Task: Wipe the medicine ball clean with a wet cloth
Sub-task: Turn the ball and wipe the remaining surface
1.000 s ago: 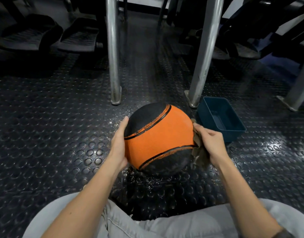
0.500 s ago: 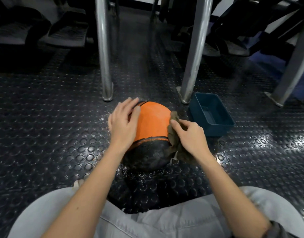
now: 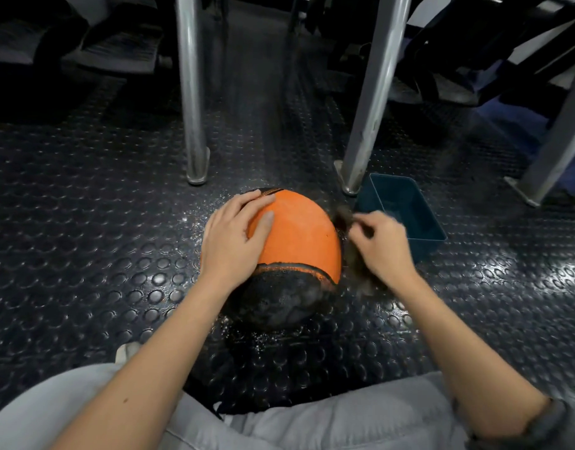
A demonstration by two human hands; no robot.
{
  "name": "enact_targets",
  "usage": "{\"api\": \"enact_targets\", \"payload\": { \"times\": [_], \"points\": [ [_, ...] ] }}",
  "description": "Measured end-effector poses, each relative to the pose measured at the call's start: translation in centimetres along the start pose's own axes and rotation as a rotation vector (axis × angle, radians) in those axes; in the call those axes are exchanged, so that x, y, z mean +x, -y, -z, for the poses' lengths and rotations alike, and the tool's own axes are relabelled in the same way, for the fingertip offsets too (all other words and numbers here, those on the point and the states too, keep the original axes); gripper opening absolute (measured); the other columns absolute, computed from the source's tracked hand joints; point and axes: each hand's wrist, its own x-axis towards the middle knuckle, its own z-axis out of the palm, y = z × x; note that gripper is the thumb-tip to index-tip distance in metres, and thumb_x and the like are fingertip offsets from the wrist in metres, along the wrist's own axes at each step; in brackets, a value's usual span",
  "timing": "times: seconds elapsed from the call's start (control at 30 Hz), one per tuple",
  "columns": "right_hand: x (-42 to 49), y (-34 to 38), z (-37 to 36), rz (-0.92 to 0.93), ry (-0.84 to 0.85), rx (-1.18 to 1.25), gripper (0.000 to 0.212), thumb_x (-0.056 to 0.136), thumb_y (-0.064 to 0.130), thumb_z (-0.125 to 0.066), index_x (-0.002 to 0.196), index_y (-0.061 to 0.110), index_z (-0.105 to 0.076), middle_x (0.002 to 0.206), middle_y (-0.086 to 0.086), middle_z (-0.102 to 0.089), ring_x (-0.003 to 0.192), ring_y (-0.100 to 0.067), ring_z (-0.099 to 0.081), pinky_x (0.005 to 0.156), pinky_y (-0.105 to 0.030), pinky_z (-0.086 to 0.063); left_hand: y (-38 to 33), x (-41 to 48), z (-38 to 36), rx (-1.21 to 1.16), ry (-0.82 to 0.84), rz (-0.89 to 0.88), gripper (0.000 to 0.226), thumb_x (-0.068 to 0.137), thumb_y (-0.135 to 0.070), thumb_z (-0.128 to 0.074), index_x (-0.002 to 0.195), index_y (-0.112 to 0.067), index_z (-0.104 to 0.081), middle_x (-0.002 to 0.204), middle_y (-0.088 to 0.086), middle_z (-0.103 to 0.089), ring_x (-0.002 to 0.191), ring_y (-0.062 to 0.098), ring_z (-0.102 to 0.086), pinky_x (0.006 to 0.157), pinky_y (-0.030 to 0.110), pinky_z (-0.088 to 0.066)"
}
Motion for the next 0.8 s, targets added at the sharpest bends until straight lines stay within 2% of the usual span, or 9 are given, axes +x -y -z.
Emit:
{"api": "enact_targets", "payload": {
  "times": [0.1,0.2,0.3,0.37,0.47,0.57,0.63,0.7,0.8],
  "points": [
    [0.3,2.7,2.0,0.181,-0.326,0.187,0.026,0.092,0.013,-0.054,0.115,0.008,-0.066,0.101,0.002,-0.063,0.094,-0.02,-0.057,0.084,-0.027,-0.042,0.2,0.1,0.1,-0.018,-0.02,0.007,0.052,0.085,-0.061,-0.03,0.122,-0.039,-0.059,0.125,-0.026,-0.044,0.123,0.007,-0.042,0.109,0.036,-0.027],
    [-1.4,4.0,0.4,0.527,-0.238,0.154,0.028,0.09,0.015,-0.053,0.114,0.007,-0.066,0.107,0.004,-0.061,0.093,-0.017,-0.054,0.087,-0.017,-0.035,0.1,0.4,0.0,-0.006,-0.001,-0.005,0.051,0.084,-0.061,-0.031,0.121,-0.04,-0.059,0.124,-0.026,-0.045,0.124,0.008,-0.043,0.109,0.039,-0.028],
    [-0.1,1.1,-1.2,0.264,0.028,-0.008,0.028,0.092,0.016,-0.054,0.116,0.011,-0.065,0.105,-0.001,-0.062,0.092,-0.023,-0.051,0.078,-0.024,-0.034,-0.1,0.5,-0.1,0.0,0.043,-0.03,0.052,0.084,-0.061,-0.031,0.123,-0.04,-0.058,0.128,-0.023,-0.046,0.126,0.008,-0.041,0.11,0.038,-0.026],
    [0.9,0.2,-0.4,0.073,-0.043,-0.012,0.025,0.093,0.014,-0.053,0.115,0.01,-0.066,0.101,-0.005,-0.062,0.094,-0.027,-0.052,0.071,-0.023,-0.028,0.0,0.4,-0.1,0.008,0.036,-0.031,0.051,0.084,-0.062,-0.031,0.123,-0.042,-0.057,0.126,-0.027,-0.044,0.126,0.007,-0.039,0.11,0.037,-0.025],
    [0.0,3.6,1.1,0.281,-0.274,0.123,0.025,0.092,0.015,-0.053,0.113,0.009,-0.067,0.102,0.004,-0.061,0.091,-0.015,-0.05,0.077,-0.014,-0.032,0.2,0.4,0.0,-0.007,0.015,-0.032,0.048,0.084,-0.061,-0.033,0.121,-0.042,-0.058,0.124,-0.027,-0.044,0.123,0.006,-0.041,0.108,0.037,-0.027],
    [-1.8,3.5,-0.8,0.578,-0.124,0.104,0.029,0.088,0.016,-0.054,0.113,0.007,-0.067,0.108,-0.004,-0.064,0.094,-0.018,-0.055,0.088,-0.017,-0.034,0.1,0.5,-0.1,-0.004,0.015,-0.043,0.049,0.084,-0.059,-0.034,0.121,-0.04,-0.058,0.123,-0.026,-0.044,0.123,0.009,-0.043,0.107,0.035,-0.028],
    [-1.2,0.8,-1.9,0.37,-0.032,0.049,0.03,0.089,0.017,-0.056,0.115,0.01,-0.066,0.108,-0.006,-0.063,0.096,-0.022,-0.054,0.087,-0.023,-0.037,0.1,0.4,0.0,0.011,0.046,-0.042,0.052,0.083,-0.061,-0.032,0.124,-0.041,-0.056,0.124,-0.028,-0.042,0.125,0.006,-0.038,0.109,0.031,-0.023],
    [-0.6,-0.9,-1.3,0.075,-0.115,0.013,0.024,0.09,0.015,-0.059,0.111,0.007,-0.068,0.102,-0.005,-0.063,0.097,-0.027,-0.055,0.081,-0.018,-0.034,0.0,0.3,0.1,0.022,0.081,-0.034,0.051,0.084,-0.062,-0.032,0.126,-0.043,-0.053,0.125,-0.031,-0.038,0.124,-0.002,-0.032,0.109,0.028,-0.018],
    [-0.6,1.5,0.6,0.157,-0.36,0.112,0.02,0.09,0.014,-0.059,0.102,0.005,-0.07,0.096,0.003,-0.06,0.093,-0.02,-0.055,0.081,-0.005,-0.03,0.0,0.3,0.1,0.02,0.088,-0.05,0.052,0.083,-0.063,-0.031,0.126,-0.044,-0.053,0.125,-0.032,-0.038,0.123,-0.003,-0.032,0.109,0.03,-0.019]
  ]
}}
